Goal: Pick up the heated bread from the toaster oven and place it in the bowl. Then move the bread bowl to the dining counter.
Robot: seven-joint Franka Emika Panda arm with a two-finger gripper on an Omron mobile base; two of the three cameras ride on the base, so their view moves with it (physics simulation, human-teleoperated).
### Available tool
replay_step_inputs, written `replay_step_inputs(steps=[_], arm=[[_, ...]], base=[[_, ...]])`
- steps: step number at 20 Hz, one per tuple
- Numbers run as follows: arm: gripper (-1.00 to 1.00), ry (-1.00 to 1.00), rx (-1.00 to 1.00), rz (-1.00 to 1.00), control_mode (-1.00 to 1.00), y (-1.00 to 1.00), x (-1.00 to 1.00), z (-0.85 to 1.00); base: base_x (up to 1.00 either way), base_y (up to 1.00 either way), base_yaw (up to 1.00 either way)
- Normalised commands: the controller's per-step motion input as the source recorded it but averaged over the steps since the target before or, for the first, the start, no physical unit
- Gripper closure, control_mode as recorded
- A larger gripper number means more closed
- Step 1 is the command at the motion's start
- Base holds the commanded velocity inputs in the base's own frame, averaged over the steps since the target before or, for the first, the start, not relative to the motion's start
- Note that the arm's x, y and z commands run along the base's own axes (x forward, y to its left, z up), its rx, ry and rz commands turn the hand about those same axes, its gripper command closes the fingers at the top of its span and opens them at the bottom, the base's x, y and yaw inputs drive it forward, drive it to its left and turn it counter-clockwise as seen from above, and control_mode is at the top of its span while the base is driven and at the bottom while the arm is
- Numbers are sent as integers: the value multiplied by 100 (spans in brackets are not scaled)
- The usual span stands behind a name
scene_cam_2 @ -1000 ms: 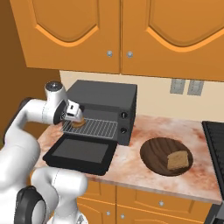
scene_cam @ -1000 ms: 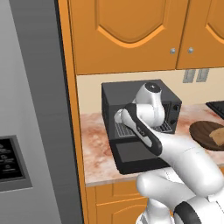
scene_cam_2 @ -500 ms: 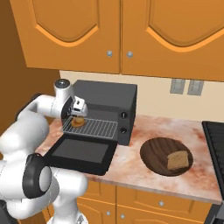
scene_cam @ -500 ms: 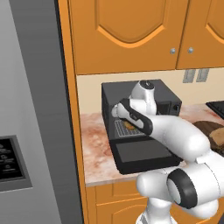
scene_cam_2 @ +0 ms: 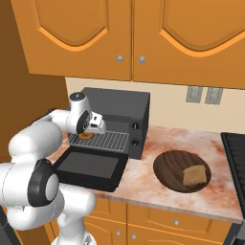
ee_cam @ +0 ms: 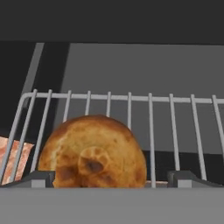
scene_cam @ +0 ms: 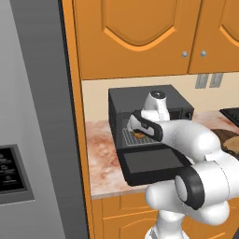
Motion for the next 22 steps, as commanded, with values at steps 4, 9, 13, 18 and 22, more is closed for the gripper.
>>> replay_step_inputs(steps=[4, 9, 13, 18, 22], arm=[[-100, 0, 0, -1, -100, 1, 0, -2], [-100, 0, -2, 0, -100, 18, -12, -7], [-100, 0, 0, 0, -100, 1, -1, -1], [-100, 1, -1, 0, -100, 0, 0, -13], [-100, 0, 0, 0, -100, -8, 0, -6]], base=[[0, 0, 0], [0, 0, 0], [0, 0, 0], [0, 0, 0], [0, 0, 0]])
